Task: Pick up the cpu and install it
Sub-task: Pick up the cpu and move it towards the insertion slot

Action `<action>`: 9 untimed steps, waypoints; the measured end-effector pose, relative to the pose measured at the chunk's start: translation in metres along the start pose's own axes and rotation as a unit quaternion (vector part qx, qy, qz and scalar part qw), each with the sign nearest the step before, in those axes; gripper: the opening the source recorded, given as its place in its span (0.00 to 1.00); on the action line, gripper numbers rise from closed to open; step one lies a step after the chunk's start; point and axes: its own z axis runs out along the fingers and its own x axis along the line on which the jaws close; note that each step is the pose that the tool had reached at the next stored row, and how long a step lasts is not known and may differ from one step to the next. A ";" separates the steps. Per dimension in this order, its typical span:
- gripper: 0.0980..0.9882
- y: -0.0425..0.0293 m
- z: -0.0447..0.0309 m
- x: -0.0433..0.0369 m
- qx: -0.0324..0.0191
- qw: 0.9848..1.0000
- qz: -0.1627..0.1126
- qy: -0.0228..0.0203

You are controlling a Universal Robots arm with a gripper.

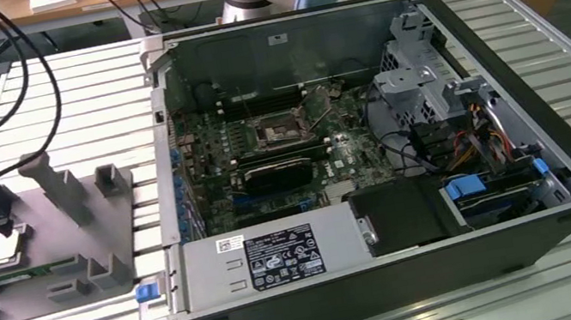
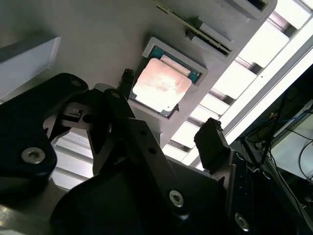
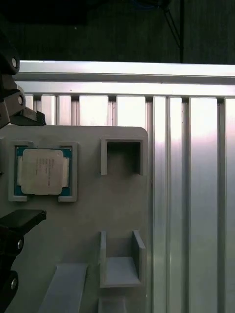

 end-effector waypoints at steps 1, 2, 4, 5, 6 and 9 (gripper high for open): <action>0.76 -0.0002 0.0006 -0.0001 0.000 1.000 0.000 0.000; 0.76 -0.0005 0.0013 -0.0001 0.000 1.000 0.000 0.000; 0.76 -0.0013 0.0039 -0.0002 0.000 1.000 0.000 0.000; 0.76 -0.0017 0.0054 -0.0005 0.000 1.000 0.000 0.000; 0.76 -0.0021 0.0070 -0.0007 0.000 1.000 0.000 0.000; 0.76 -0.0025 0.0119 -0.0018 0.000 1.000 0.000 0.000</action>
